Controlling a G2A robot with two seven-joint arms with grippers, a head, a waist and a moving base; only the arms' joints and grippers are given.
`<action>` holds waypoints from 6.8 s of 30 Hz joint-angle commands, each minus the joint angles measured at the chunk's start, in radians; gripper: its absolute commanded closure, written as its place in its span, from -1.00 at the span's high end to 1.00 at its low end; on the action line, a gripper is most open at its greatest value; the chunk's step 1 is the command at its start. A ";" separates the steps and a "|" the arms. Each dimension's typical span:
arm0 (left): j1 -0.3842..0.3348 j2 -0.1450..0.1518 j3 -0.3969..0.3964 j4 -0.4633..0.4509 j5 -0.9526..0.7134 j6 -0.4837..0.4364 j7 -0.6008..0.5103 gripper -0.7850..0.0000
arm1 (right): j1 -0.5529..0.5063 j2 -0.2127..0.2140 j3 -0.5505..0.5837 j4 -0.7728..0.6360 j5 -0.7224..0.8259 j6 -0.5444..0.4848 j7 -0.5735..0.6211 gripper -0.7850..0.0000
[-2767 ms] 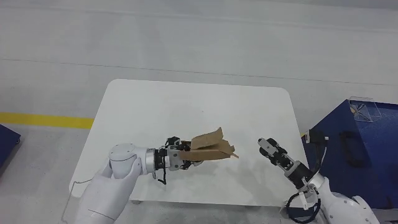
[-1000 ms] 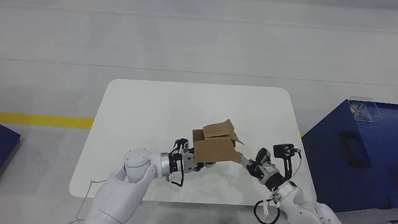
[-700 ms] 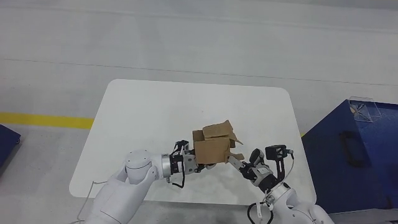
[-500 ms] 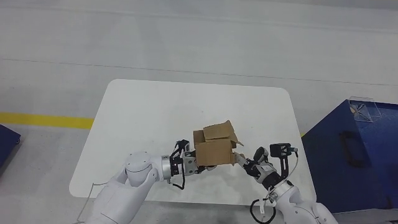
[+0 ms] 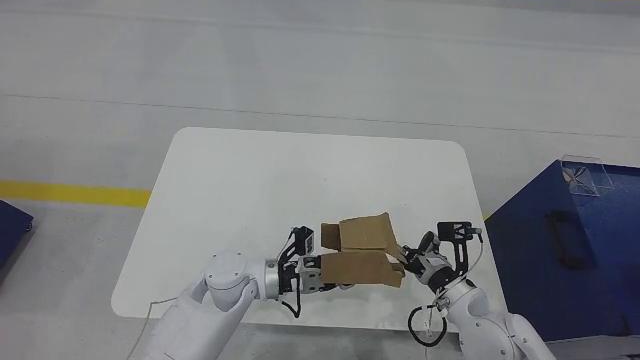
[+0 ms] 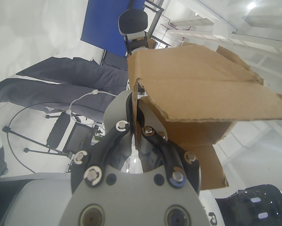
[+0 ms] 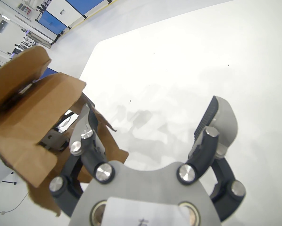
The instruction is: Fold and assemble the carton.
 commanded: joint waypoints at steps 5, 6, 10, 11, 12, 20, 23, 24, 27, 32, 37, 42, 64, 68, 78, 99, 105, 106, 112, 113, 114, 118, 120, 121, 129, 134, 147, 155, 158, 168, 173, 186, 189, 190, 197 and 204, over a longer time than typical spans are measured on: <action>0.007 0.004 0.000 -0.014 0.008 -0.008 -0.010 -1.00 | 0.011 -0.005 -0.015 0.000 -0.022 0.017 -0.004 1.00; 0.009 0.005 0.001 -0.016 0.009 -0.010 -0.013 -1.00 | 0.013 -0.006 -0.016 0.000 -0.023 0.017 -0.003 1.00; 0.015 0.008 0.002 -0.025 0.014 -0.023 -0.018 -1.00 | 0.018 -0.009 -0.019 -0.001 -0.026 0.017 -0.005 1.00; 0.016 0.008 0.000 -0.027 0.012 -0.027 -0.016 -1.00 | 0.019 -0.009 -0.018 -0.001 -0.027 0.017 -0.004 1.00; 0.018 0.009 -0.002 -0.028 0.009 -0.031 -0.017 -1.00 | 0.017 -0.009 -0.016 -0.003 -0.026 0.016 -0.003 1.00; 0.034 0.015 -0.030 -0.032 -0.034 -0.071 -0.026 -1.00 | -0.024 -0.010 0.013 -0.029 -0.023 -0.008 -0.007 1.00; 0.039 0.018 -0.033 -0.041 -0.036 -0.084 -0.051 -1.00 | -0.035 -0.011 0.017 -0.042 -0.021 -0.013 -0.012 1.00; 0.043 0.019 -0.033 -0.049 -0.031 -0.093 -0.052 -1.00 | -0.035 -0.012 0.015 -0.045 -0.026 -0.013 -0.011 1.00; 0.052 0.022 -0.031 -0.066 -0.023 -0.098 -0.064 -1.00 | -0.027 -0.013 0.005 -0.047 -0.050 -0.004 -0.010 1.00; 0.054 0.025 -0.035 -0.070 -0.027 -0.084 -0.055 -1.00 | -0.020 -0.018 -0.021 -0.059 -0.074 0.005 -0.016 1.00; 0.056 0.026 -0.043 -0.046 -0.067 -0.062 -0.057 -1.00 | -0.039 -0.020 0.014 -0.073 -0.045 0.002 -0.046 1.00; 0.054 0.026 -0.044 -0.033 -0.087 -0.027 -0.054 -1.00 | -0.081 -0.022 0.067 -0.112 0.011 -0.031 -0.098 1.00; 0.138 0.038 -0.031 -0.134 0.098 -0.177 0.129 -1.00 | -0.069 -0.039 -0.027 -0.073 0.028 -0.064 -0.062 1.00; 0.141 0.038 -0.028 -0.136 0.104 -0.176 0.140 -1.00 | -0.066 -0.041 -0.025 -0.074 0.034 -0.060 -0.061 1.00; 0.151 0.040 -0.025 -0.144 0.120 -0.168 0.180 -1.00 | -0.061 -0.045 -0.029 -0.079 0.042 -0.065 -0.040 1.00; 0.186 0.044 -0.076 -0.209 0.063 -0.148 0.292 -1.00 | -0.034 -0.053 -0.025 -0.023 0.065 -0.076 -0.023 1.00; 0.182 0.043 -0.064 -0.211 0.072 -0.138 0.295 -1.00 | 0.001 -0.059 -0.069 -0.014 0.039 -0.062 -0.025 1.00; 0.181 0.043 -0.063 -0.210 0.073 -0.137 0.296 -1.00 | 0.004 -0.060 -0.071 -0.012 0.035 -0.058 -0.025 1.00; 0.171 0.041 -0.060 -0.197 0.076 -0.134 0.314 -1.00 | 0.017 -0.060 -0.056 -0.005 -0.068 -0.013 -0.074 1.00; 0.170 0.040 -0.057 -0.196 0.083 -0.136 0.322 -1.00 | 0.020 -0.062 -0.056 -0.006 -0.069 -0.006 -0.088 1.00; 0.169 0.040 -0.054 -0.194 0.084 -0.138 0.326 -1.00 | 0.024 -0.062 -0.051 -0.005 -0.087 0.003 -0.104 1.00; 0.162 0.037 -0.045 -0.187 0.081 -0.138 0.327 -1.00 | 0.039 -0.066 -0.038 0.000 -0.146 0.048 -0.157 1.00; 0.160 0.036 -0.042 -0.185 0.081 -0.138 0.327 -1.00 | 0.054 -0.068 -0.040 0.010 -0.163 0.066 -0.162 1.00; 0.160 0.036 -0.041 -0.185 0.081 -0.138 0.326 -1.00 | 0.066 -0.069 -0.041 0.020 -0.173 0.074 -0.158 1.00; 0.161 0.039 -0.019 -0.192 0.139 -0.162 0.275 -1.00 | 0.158 -0.078 -0.073 0.104 -0.194 0.066 -0.116 1.00; 0.161 0.038 -0.025 -0.189 0.124 -0.157 0.293 -1.00 | 0.157 -0.081 -0.086 0.108 -0.177 0.045 -0.077 1.00; 0.139 0.032 -0.031 -0.143 0.062 -0.159 0.296 -1.00 | 0.094 -0.081 -0.079 0.028 -0.178 0.006 -0.022 1.00; 0.133 0.031 -0.023 -0.136 0.064 -0.144 0.277 -1.00 | 0.112 -0.088 -0.130 0.042 -0.217 0.009 -0.006 1.00; 0.134 0.031 -0.020 -0.137 0.067 -0.143 0.280 -1.00 | 0.115 -0.091 -0.134 0.040 -0.207 0.011 -0.007 1.00; 0.143 0.032 -0.037 -0.138 0.035 -0.139 0.281 -1.00 | 0.094 -0.092 -0.076 0.025 -0.180 0.029 -0.032 1.00; 0.148 0.035 -0.065 -0.141 0.005 -0.146 0.269 -1.00 | 0.068 -0.091 0.010 0.028 -0.120 0.075 -0.029 1.00; 0.148 0.038 -0.076 -0.148 -0.014 -0.130 0.247 -1.00 | 0.060 -0.095 -0.041 0.123 -0.035 -0.022 0.103 1.00; 0.144 0.037 -0.070 -0.146 -0.011 -0.130 0.250 -1.00 | 0.059 -0.097 -0.042 0.116 0.032 -0.042 0.120 1.00; 0.143 0.037 -0.069 -0.145 -0.011 -0.131 0.250 -1.00 | 0.057 -0.097 -0.035 0.108 0.062 -0.053 0.127 1.00; 0.142 0.036 -0.063 -0.142 -0.007 -0.136 0.254 -1.00 | 0.032 -0.095 0.029 0.060 0.196 -0.107 0.117 1.00; 0.140 0.033 -0.050 -0.137 0.004 -0.143 0.260 -1.00 | 0.026 -0.094 0.043 0.042 0.200 -0.107 0.107 1.00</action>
